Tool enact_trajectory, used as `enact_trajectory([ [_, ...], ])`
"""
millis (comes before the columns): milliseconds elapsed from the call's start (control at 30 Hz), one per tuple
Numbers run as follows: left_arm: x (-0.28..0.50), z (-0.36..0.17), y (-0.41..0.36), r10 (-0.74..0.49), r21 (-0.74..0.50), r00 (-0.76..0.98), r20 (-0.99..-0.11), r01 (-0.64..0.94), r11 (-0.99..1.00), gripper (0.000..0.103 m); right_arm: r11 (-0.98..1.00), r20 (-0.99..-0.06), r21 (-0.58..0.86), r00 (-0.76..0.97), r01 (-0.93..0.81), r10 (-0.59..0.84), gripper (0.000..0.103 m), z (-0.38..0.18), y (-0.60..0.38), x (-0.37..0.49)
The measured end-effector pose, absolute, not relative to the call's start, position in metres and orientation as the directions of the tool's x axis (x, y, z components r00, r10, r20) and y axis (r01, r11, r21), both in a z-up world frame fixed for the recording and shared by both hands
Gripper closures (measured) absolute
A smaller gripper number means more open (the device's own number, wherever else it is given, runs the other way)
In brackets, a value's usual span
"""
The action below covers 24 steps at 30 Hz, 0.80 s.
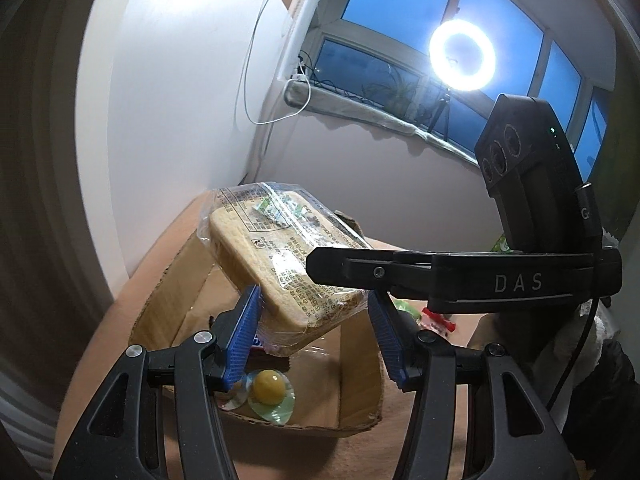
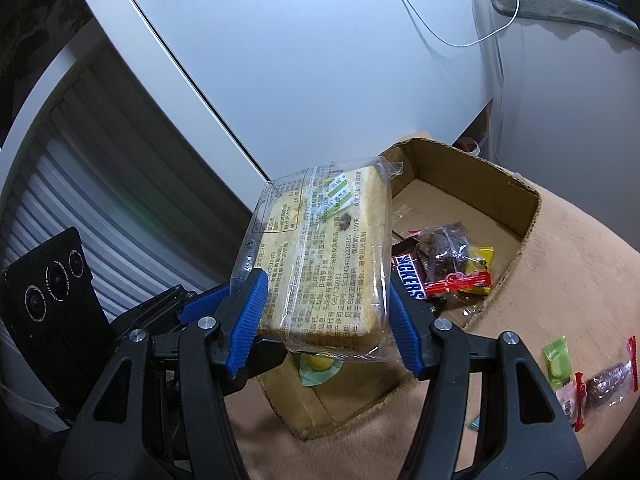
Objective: Organize snacks
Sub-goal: 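Carry the bread loaf with both tools over the cardboard box, then lower the bread loaf into the box and open both tools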
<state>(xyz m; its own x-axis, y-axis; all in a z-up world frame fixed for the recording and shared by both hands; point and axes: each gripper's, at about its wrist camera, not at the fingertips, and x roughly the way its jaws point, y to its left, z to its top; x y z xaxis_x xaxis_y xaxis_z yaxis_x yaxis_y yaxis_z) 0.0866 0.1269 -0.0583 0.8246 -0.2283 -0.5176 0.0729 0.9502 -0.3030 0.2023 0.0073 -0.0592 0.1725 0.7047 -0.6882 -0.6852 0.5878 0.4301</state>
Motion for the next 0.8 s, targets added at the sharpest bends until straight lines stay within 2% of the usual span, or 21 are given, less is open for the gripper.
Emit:
enact_trajectory([
  [800,0.084,-0.069,0.131,-0.176,-0.259,0.803,-0.57,0.028,0.965,0.049,0.632,-0.731,0.39,0.192,-0.67,0.655,0.041,-0.065,0.012,0.205],
])
